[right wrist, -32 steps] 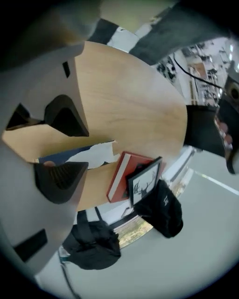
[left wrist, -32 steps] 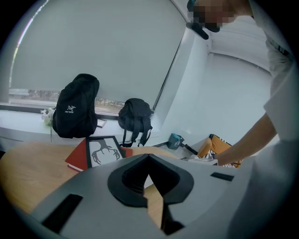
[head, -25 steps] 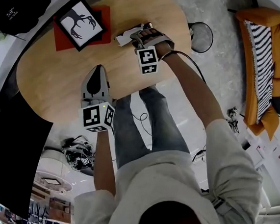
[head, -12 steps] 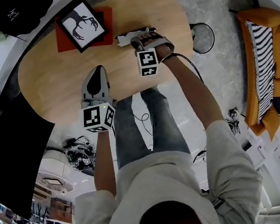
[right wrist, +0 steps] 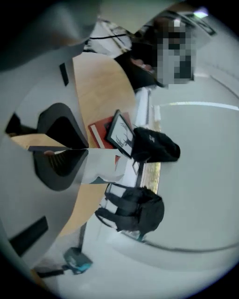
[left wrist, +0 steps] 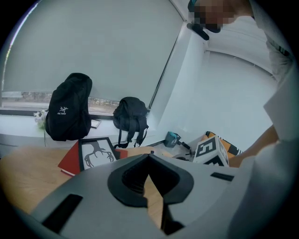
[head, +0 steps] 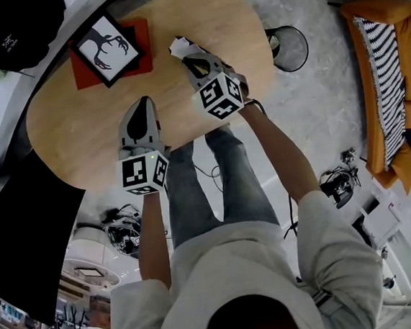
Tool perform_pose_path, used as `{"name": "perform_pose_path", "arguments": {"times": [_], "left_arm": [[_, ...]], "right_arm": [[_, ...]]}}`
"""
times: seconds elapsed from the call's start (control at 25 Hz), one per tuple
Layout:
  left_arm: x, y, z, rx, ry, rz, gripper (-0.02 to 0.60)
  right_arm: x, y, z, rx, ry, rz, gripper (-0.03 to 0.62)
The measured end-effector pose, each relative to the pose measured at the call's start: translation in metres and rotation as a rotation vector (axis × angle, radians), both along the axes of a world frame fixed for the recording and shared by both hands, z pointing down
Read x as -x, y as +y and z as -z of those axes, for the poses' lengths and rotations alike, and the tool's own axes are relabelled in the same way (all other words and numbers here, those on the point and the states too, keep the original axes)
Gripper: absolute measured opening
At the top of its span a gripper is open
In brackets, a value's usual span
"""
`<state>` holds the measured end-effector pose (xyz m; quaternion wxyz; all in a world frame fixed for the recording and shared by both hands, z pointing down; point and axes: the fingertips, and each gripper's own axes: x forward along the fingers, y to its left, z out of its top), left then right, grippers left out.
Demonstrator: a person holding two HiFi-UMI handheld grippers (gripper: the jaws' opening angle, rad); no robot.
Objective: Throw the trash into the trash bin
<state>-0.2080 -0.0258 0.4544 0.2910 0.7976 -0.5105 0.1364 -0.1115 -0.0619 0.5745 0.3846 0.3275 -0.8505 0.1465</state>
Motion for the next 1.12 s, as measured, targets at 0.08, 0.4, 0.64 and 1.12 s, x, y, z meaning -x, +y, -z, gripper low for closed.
{"name": "perform_pose_path", "arguments": {"times": [0.08, 0.4, 0.64, 1.12], "left_arm": [[-0.009, -0.002, 0.001, -0.002, -0.001, -0.018, 0.018], [-0.054, -0.008, 0.003, -0.003, 0.001, -0.097, 0.018], [-0.109, -0.009, 0.004, -0.011, 0.0, -0.191, 0.018], [-0.262, 0.005, 0.002, -0.001, 0.011, -0.443, 0.018]], "right_arm": [[-0.016, -0.004, 0.009, 0.039, -0.097, -0.14, 0.04], [-0.095, -0.006, 0.028, 0.103, -0.347, -0.543, 0.04], [-0.158, 0.007, 0.032, 0.071, -0.364, -0.651, 0.04], [-0.347, 0.053, 0.024, 0.019, -0.33, -0.934, 0.04]]}}
